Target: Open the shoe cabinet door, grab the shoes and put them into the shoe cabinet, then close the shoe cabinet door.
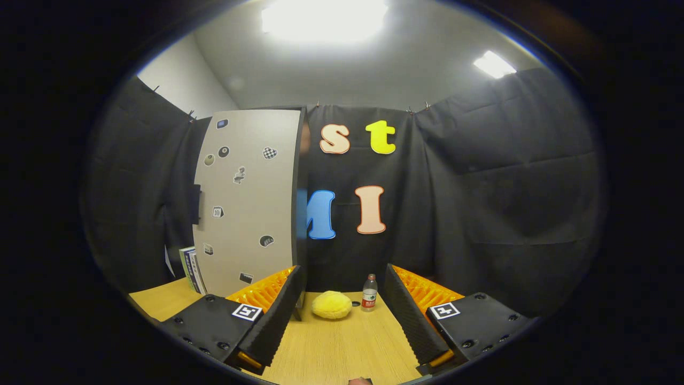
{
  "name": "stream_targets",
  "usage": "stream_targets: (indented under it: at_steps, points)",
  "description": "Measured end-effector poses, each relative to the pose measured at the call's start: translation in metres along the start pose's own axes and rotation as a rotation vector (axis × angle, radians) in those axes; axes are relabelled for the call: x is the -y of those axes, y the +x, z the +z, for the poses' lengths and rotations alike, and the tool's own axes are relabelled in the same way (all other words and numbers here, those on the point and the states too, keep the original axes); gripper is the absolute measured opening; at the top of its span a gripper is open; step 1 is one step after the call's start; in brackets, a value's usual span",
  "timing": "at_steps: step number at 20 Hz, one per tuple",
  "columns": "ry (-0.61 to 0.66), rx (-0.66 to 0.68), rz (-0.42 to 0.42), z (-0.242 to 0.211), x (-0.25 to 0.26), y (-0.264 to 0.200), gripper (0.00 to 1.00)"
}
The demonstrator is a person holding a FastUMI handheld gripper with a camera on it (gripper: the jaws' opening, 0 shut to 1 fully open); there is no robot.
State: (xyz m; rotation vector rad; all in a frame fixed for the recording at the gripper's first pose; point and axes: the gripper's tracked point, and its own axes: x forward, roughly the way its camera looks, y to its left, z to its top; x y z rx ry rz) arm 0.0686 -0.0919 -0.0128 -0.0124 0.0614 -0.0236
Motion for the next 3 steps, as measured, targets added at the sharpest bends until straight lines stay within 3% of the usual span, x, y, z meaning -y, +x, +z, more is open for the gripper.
stream_targets:
  at_steps: [3]
  points:
    - [-0.004, 0.003, 0.002, 0.0029, -0.0057, -0.0027, 0.98]
